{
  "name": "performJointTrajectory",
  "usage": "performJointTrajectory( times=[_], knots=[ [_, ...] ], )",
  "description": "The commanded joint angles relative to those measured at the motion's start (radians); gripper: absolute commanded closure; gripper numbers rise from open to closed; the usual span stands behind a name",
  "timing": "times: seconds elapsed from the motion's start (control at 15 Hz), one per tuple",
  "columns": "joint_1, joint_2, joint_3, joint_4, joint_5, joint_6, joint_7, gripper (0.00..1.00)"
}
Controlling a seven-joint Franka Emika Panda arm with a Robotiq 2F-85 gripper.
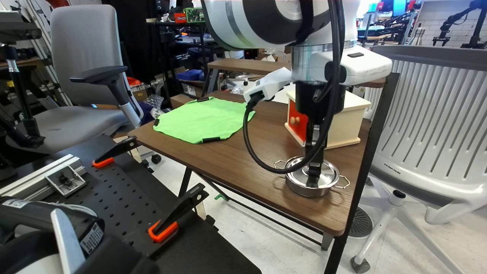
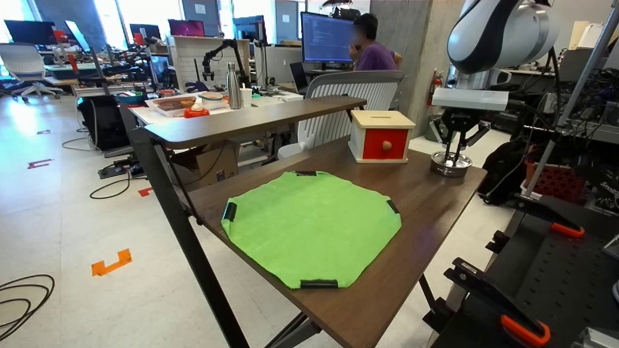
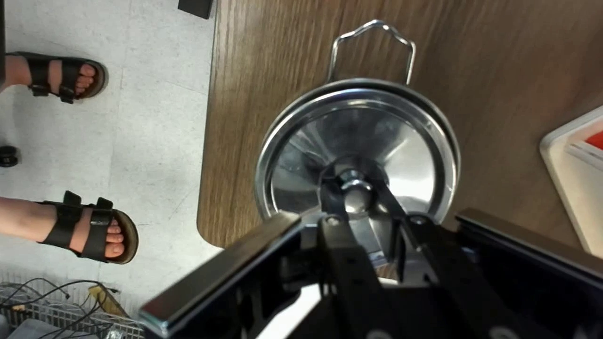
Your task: Remove the silver lid from the silver pot
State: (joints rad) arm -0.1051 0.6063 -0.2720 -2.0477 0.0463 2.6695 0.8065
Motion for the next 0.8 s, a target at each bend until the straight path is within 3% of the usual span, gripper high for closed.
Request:
performJointTrajectory(
  times=[0.0, 0.47, 0.73],
  knots=[
    [0.004, -0.018, 0.004, -0.008, 0.027, 0.017, -0.047, 0.95],
    [0.037, -0.229, 0.016, -0.159, 0.021, 0.022, -0.092, 0.95],
    [0.097, -0.338, 0.022, -0.267, -0.043, 0.019, -0.127, 0.95]
  ],
)
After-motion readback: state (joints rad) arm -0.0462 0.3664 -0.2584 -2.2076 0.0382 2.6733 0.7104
